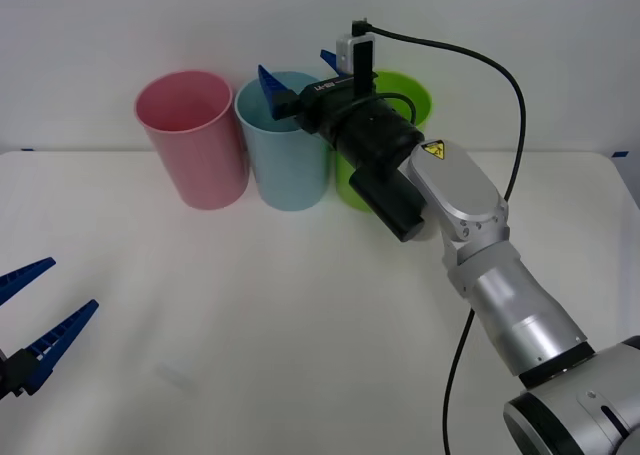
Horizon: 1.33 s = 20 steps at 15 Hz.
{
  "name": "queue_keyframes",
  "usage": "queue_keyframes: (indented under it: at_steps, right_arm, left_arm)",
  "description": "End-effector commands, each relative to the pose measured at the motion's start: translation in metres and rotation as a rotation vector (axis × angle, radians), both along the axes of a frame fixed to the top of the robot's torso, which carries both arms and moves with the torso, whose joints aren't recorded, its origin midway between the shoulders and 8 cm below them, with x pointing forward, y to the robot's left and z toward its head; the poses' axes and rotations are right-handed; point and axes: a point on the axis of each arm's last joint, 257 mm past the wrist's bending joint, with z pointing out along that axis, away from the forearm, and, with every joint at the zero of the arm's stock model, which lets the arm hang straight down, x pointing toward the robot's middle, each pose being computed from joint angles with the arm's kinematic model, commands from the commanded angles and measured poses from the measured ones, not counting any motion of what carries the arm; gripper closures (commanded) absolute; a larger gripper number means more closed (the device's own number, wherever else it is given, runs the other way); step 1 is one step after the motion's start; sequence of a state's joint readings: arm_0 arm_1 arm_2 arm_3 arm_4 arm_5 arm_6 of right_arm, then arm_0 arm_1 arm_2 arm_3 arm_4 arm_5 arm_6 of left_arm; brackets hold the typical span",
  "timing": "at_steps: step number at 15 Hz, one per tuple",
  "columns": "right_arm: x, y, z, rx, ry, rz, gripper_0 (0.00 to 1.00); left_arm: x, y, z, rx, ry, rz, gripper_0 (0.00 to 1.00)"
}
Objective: Grasp the object on the table and drop it into the matching bin: aluminum can to the light blue bin, PET bottle to the pink bin.
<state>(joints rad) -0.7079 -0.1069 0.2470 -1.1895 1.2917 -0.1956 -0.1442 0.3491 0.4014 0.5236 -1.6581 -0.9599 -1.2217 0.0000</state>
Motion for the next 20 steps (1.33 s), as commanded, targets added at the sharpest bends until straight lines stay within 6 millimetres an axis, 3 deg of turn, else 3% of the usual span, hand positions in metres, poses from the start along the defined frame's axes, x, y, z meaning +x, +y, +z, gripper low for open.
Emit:
queue_keyframes:
  at_steps: [1,10,20]
  right_arm:
    - [-0.016,-0.017,-0.009,-0.020,-0.019,0.007,0.00]
    - [-0.086,-0.084,-0.041,-0.092,-0.047,0.034,0.00]
    - [-0.172,-0.178,-0.109,-0.214,0.023,0.007,0.00]
  left_arm:
    - [0.000,0.000,0.000,0.000,0.000,0.000,0.00]
    - [0.000,0.000,0.000,0.000,0.000,0.000,0.00]
    - [0.000,0.000,0.000,0.000,0.000,0.000,0.00]
